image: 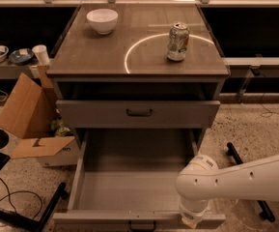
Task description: Open middle drawer
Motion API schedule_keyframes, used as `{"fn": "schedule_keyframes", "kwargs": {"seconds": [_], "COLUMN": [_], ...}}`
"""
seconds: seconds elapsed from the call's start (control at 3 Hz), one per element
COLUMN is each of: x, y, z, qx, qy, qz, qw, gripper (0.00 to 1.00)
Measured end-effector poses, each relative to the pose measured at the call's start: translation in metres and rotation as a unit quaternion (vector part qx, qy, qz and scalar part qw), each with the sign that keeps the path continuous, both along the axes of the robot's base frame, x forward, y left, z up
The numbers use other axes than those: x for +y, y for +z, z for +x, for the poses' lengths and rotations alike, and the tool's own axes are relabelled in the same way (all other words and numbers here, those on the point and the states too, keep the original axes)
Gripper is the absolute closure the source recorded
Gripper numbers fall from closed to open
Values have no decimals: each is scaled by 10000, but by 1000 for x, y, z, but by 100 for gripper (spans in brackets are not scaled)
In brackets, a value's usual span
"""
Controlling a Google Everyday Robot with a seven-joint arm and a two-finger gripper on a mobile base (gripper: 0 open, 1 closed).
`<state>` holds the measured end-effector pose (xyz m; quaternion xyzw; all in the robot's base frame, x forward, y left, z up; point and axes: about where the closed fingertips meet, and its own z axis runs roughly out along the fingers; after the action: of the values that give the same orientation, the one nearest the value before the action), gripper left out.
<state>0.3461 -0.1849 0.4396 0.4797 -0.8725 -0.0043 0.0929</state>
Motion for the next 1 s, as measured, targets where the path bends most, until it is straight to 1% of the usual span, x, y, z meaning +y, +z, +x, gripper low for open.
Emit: {"fn": "schedule_keyframes", "kwargs": {"seconds": [0.33, 1.0], "x": [0, 0], "y": [0, 0], "z": [1, 1], "qx": [-1, -1], "qy": [0, 0], "qz": [1, 1], "qw": [10000, 10000], "gripper": [86, 39]}}
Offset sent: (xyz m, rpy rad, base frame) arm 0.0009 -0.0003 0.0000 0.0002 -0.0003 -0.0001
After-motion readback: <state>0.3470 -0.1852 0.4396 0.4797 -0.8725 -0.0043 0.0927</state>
